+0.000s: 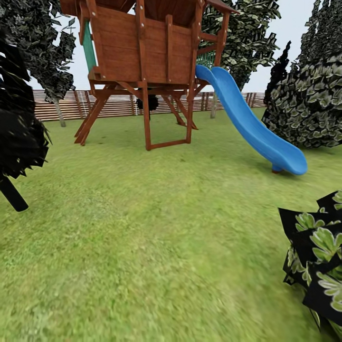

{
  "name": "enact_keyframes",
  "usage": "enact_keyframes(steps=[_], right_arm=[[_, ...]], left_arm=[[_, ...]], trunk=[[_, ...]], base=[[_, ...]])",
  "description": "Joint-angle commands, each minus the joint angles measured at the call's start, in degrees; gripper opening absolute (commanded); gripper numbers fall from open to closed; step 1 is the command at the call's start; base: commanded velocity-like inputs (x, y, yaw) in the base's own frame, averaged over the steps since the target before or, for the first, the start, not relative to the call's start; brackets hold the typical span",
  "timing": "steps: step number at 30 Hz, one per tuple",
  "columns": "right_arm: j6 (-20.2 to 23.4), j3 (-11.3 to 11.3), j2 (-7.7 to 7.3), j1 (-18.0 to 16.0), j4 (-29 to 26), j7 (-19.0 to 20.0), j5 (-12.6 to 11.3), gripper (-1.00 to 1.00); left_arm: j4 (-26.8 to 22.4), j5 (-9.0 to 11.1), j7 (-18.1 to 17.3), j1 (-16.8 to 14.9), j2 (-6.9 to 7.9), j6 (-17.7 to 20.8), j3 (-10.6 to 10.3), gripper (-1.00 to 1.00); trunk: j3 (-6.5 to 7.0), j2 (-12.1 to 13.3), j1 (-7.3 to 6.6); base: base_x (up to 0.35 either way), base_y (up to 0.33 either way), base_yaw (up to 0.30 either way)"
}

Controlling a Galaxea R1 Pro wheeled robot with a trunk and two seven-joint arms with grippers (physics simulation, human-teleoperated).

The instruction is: In the garden, pick up the pesticide atomizer on the floor and spray pesticide onto both trees until each tree trunk is fully covered.

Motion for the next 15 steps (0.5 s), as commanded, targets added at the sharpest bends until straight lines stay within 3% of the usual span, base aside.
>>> enact_keyframes(steps=[1, 15], right_arm=[[-0.2, -0.2, 0.03, 0.0, 0.0, 0.0, 0.4, 1.0], [-0.2, -0.2, 0.03, 0.0, 0.0, 0.0, 0.3, 1.0]], left_arm=[[0.0, 0.2, 0.0, 0.0, 0.0, -0.2, 0.0, 1.0], [0.0, 0.2, 0.0, 0.0, 0.0, -0.2, 0.0, 1.0]], trunk=[[-0.05, 0.0, 0.03], [-0.05, 0.0, 0.03]], base=[[0.339, 0.0, 0.0], [0.339, 0.0, 0.0]])
